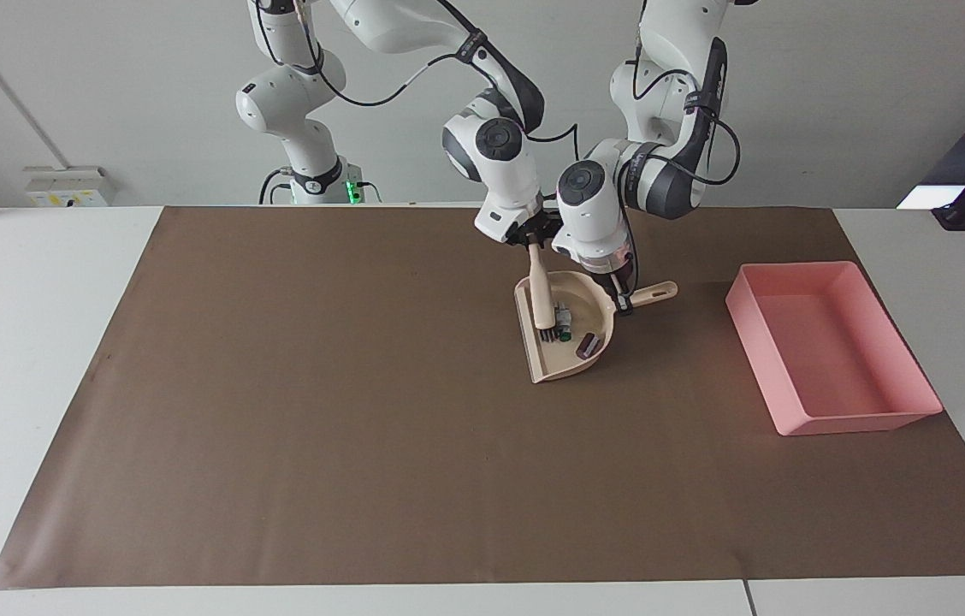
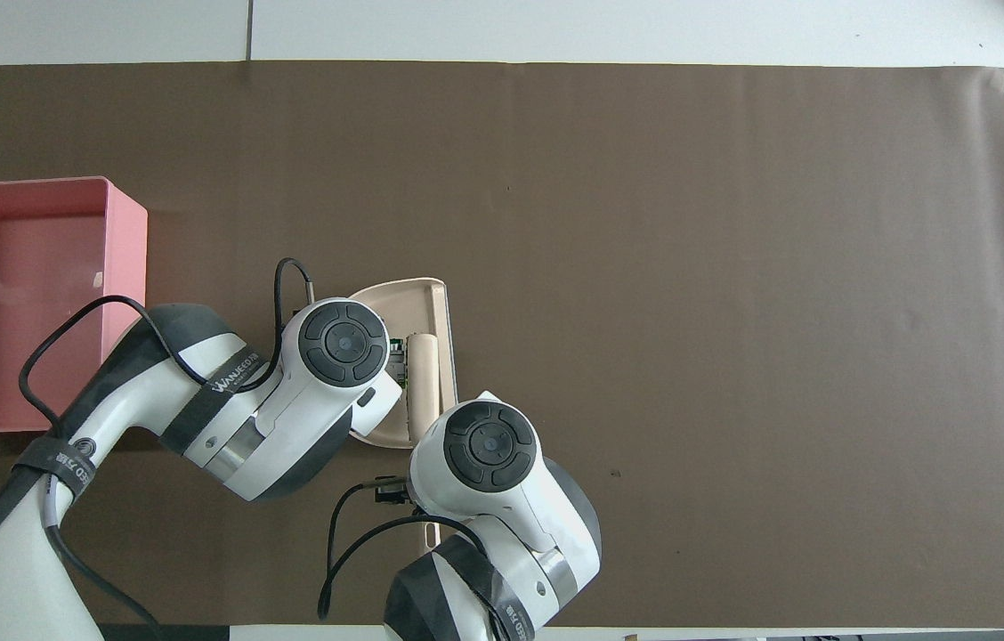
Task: Clean e-waste and dump in bin
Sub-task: 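Lift the dustpan with the left gripper while the right gripper returns the brush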
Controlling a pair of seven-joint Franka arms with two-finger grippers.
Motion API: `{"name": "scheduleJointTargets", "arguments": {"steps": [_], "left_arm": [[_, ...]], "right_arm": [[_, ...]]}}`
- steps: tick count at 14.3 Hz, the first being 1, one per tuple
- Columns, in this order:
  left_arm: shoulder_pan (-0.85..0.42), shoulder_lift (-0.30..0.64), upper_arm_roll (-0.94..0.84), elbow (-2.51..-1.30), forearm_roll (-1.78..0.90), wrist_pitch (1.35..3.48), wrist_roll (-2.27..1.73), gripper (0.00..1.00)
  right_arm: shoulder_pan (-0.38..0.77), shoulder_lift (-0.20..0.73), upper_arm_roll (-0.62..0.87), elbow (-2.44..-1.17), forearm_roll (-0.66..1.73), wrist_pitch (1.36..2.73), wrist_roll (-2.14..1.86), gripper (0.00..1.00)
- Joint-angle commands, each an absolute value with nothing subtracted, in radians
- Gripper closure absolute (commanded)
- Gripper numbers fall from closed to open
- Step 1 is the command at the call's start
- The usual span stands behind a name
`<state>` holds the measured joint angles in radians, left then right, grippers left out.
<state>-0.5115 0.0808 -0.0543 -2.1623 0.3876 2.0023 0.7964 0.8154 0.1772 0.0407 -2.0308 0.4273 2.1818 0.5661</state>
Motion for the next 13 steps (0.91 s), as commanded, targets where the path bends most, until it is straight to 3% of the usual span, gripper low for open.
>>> {"name": "scheduleJointTargets", "arguments": {"steps": [1,7,9,13], "left_arm": [[-0.509,0.075,-0.046,-2.166,0.402,1.994,0.859,1.00],[-0.434,0.060,-0.049,-2.200,0.370,2.112,0.932,1.00],[-0.396,0.032,-0.048,-2.200,0.289,2.117,1.001,1.00],[-0.281,-0.035,-0.046,-2.194,0.151,2.115,1.171,1.00]], "right_arm": [[0.744,0.069,0.044,-2.040,0.349,2.048,0.566,1.00],[0.582,-0.081,0.044,-2.040,0.184,1.791,0.563,1.00],[0.461,-0.139,0.046,-2.040,0.157,1.711,0.502,1.00],[0.215,-0.164,0.044,-2.045,0.120,1.609,0.287,1.00]]}}
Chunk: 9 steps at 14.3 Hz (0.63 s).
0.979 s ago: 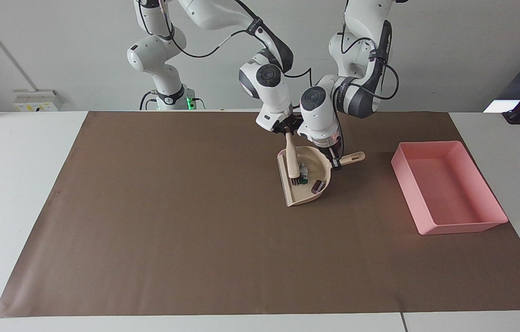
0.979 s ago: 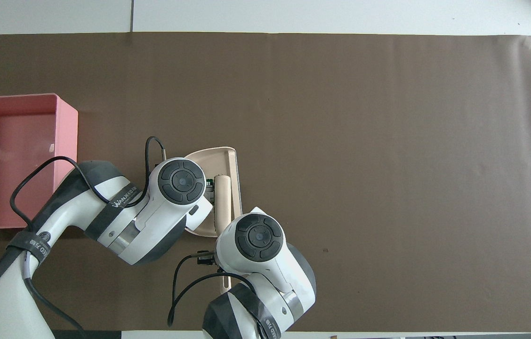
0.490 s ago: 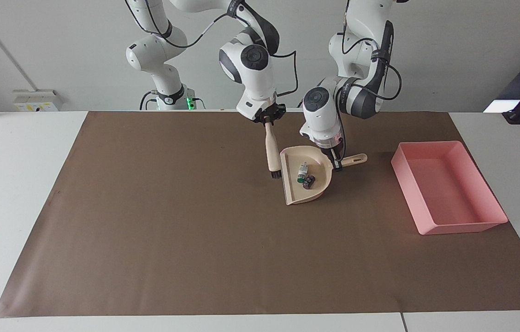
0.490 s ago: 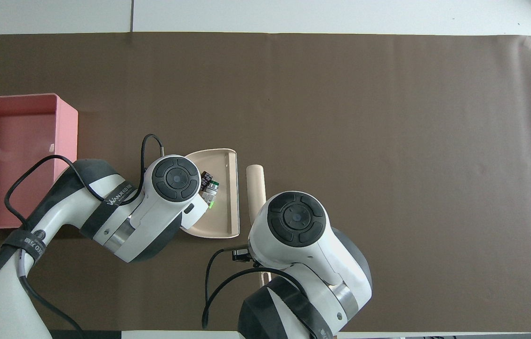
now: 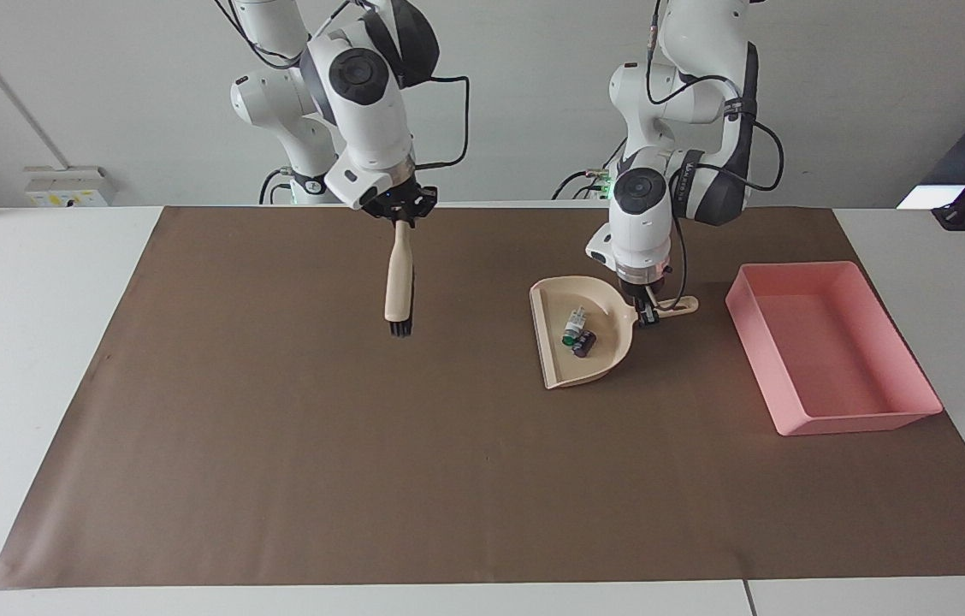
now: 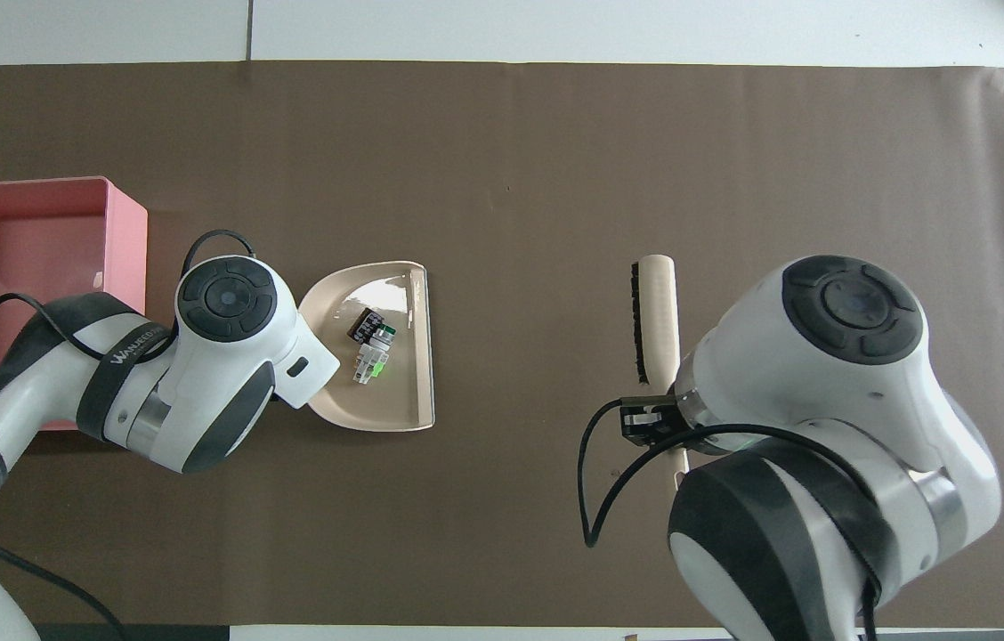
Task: Clean e-waste and dump in bin
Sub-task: 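Lift the dustpan with the left gripper while the right gripper returns the brush, then tip the dustpan over the pink bin with the left gripper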
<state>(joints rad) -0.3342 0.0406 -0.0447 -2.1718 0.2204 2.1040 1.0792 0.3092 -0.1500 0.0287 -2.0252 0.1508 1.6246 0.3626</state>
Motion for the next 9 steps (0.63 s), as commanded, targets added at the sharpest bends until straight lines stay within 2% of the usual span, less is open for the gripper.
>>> {"name": "scheduleJointTargets", "arguments": {"steps": [1,4,9], "left_arm": [[-0.243,-0.049,-0.046,-2.191,0.118,2.111,1.222,1.00],[-0.146,-0.095,-0.043,-2.177,0.043,2.089,1.348,1.00],[0.038,-0.086,-0.035,-2.047,-0.020,1.962,1.598,1.00]], "right_arm": [[0.165,-0.166,0.046,-2.057,0.077,1.609,0.235,1.00],[0.007,-0.164,0.046,-2.114,0.002,1.676,0.054,1.00],[-0.181,-0.126,0.046,-2.253,-0.052,1.954,-0.092,1.00]]}}
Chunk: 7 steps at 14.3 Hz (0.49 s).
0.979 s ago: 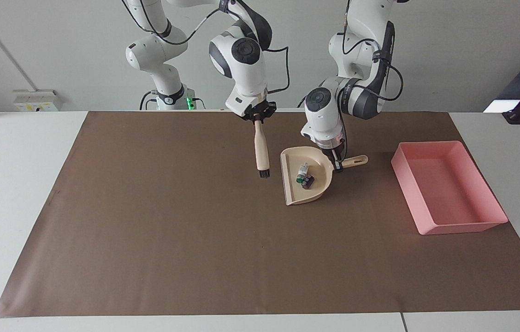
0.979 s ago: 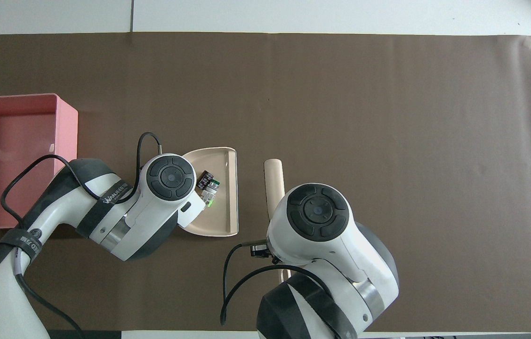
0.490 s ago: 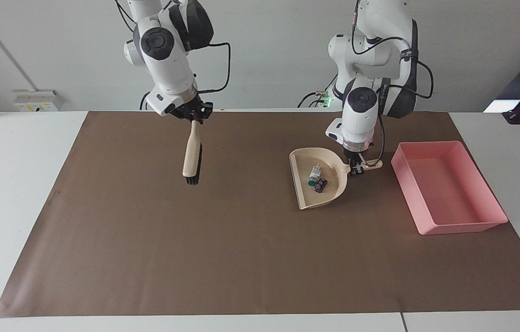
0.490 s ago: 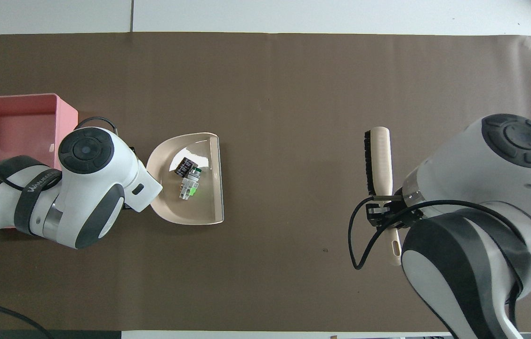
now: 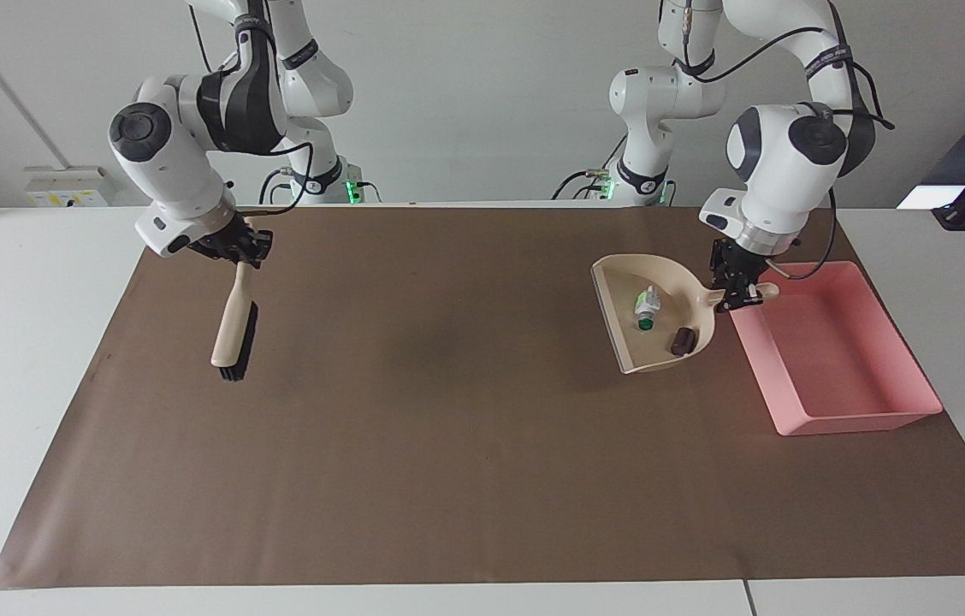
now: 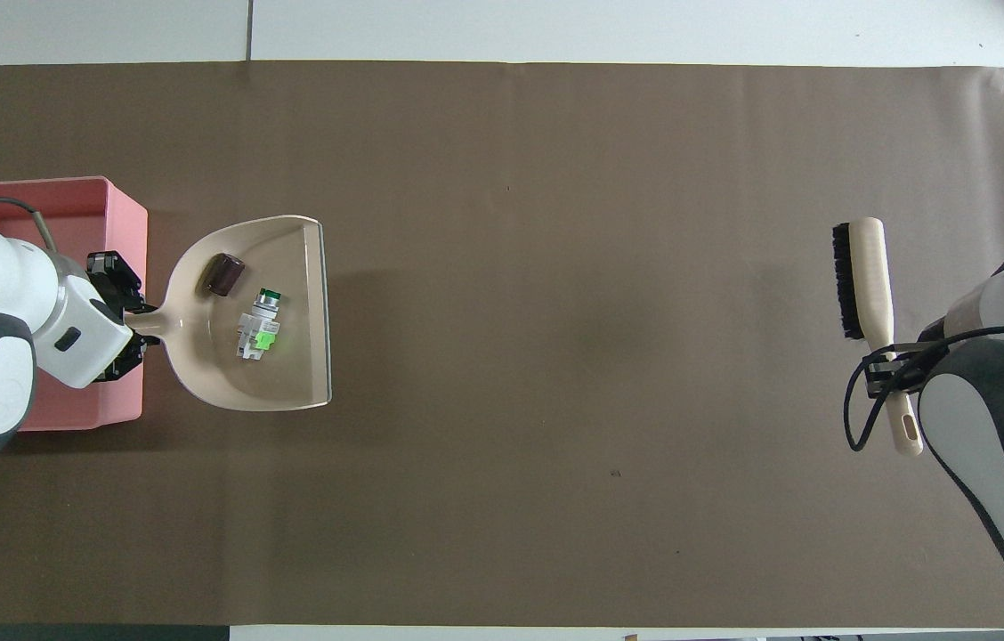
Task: Clean e-waste and dump in bin
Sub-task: 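Tip the dustpan over the pink bin with the left gripper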
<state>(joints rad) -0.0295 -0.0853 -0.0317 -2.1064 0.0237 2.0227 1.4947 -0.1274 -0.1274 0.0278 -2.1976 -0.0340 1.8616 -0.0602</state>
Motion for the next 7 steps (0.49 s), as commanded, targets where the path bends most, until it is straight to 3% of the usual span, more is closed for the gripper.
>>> {"name": "scheduleJointTargets", "arguments": {"steps": [1,7], "left_arm": [[0.087,-0.078,-0.035,-2.022,-0.035,1.932,1.662,1.00],[0.313,0.005,-0.032,-1.858,-0.046,1.829,2.043,1.00]], "right_arm": [[-0.193,-0.126,0.046,-2.278,-0.052,1.991,-0.106,1.00],[-0.229,-0.083,0.046,-2.354,-0.052,2.127,-0.183,1.00]]}}
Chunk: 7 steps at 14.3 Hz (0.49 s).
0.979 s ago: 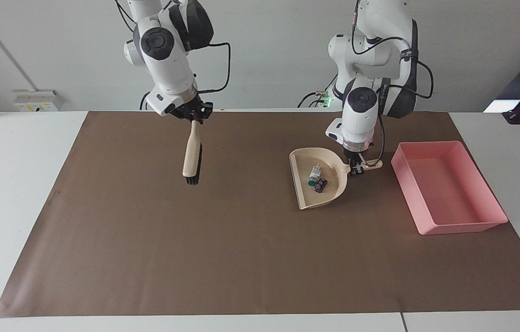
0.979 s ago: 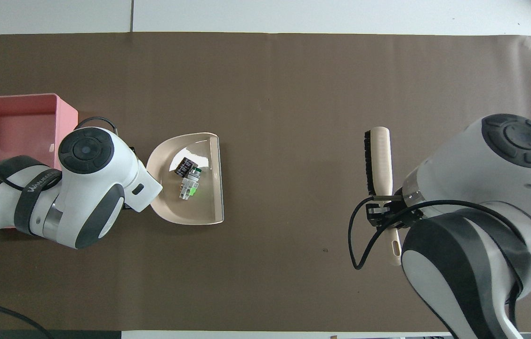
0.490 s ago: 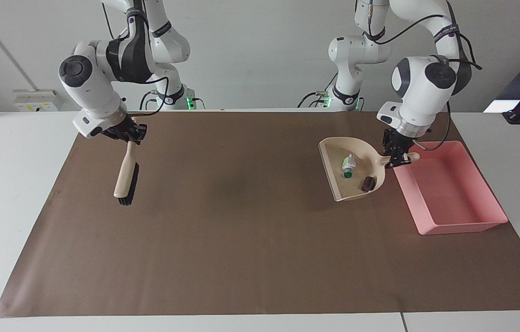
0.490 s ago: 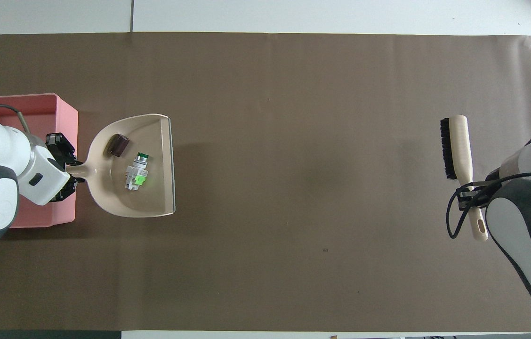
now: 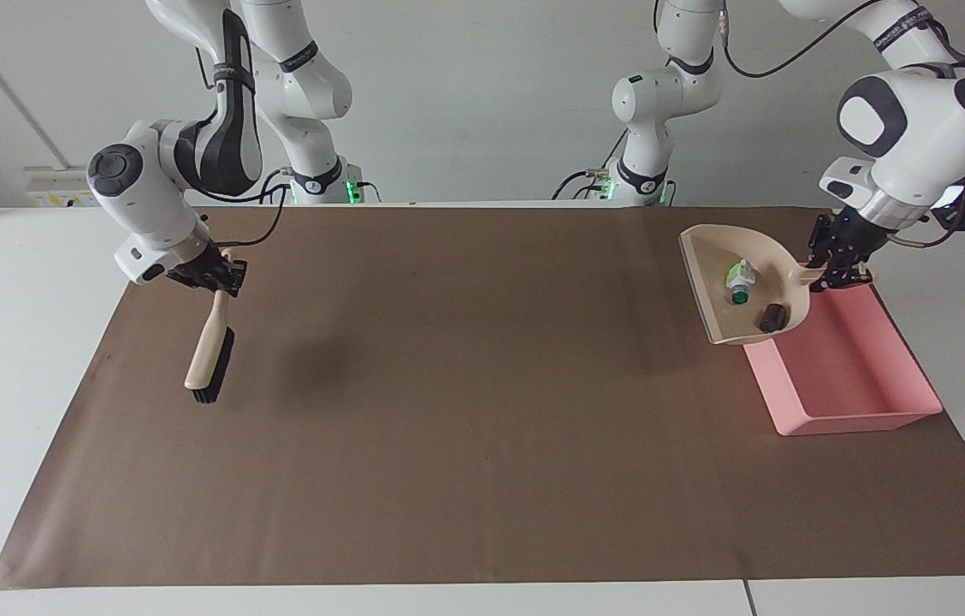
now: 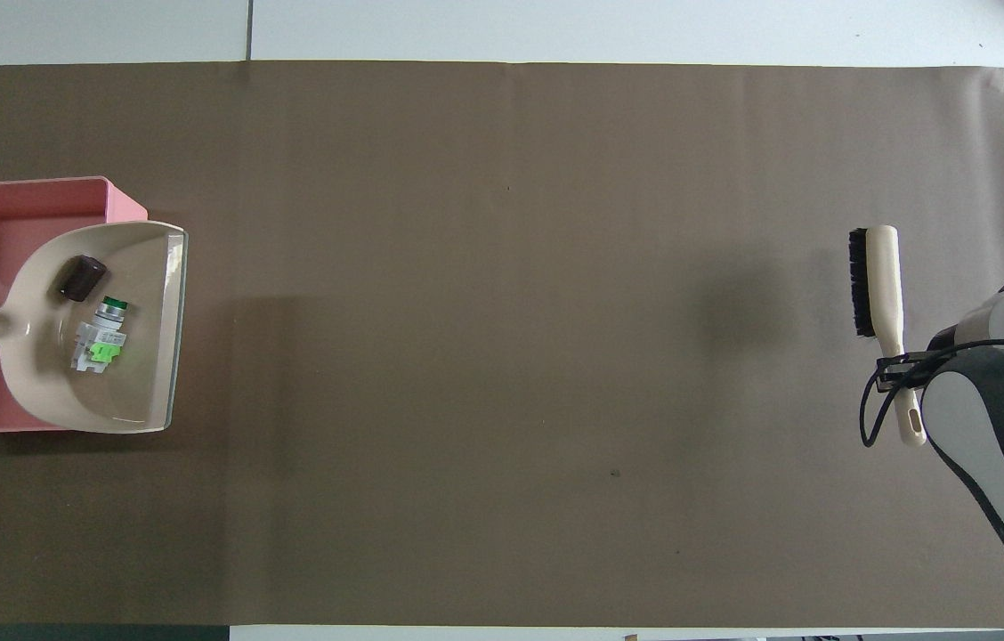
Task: Clean e-waste and dump in bin
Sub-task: 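Tip the dustpan over the pink bin with the left gripper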
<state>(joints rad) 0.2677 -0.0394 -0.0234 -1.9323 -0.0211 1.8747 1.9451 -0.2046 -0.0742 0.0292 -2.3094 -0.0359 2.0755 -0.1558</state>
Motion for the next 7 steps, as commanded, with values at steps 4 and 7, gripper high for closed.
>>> {"name": "scheduleJointTargets", "arguments": {"steps": [4,7], "left_arm": [[0.383,0.044,-0.026,-1.777,-0.029,1.827,2.178,1.00],[0.397,0.063,-0.026,-1.746,0.075,1.844,2.192,1.00]], "right_arm": [[-0.227,-0.092,0.046,-2.387,-0.072,2.138,-0.183,1.00],[-0.239,-0.095,0.046,-2.393,-0.100,2.140,-0.245,0.97]]}}
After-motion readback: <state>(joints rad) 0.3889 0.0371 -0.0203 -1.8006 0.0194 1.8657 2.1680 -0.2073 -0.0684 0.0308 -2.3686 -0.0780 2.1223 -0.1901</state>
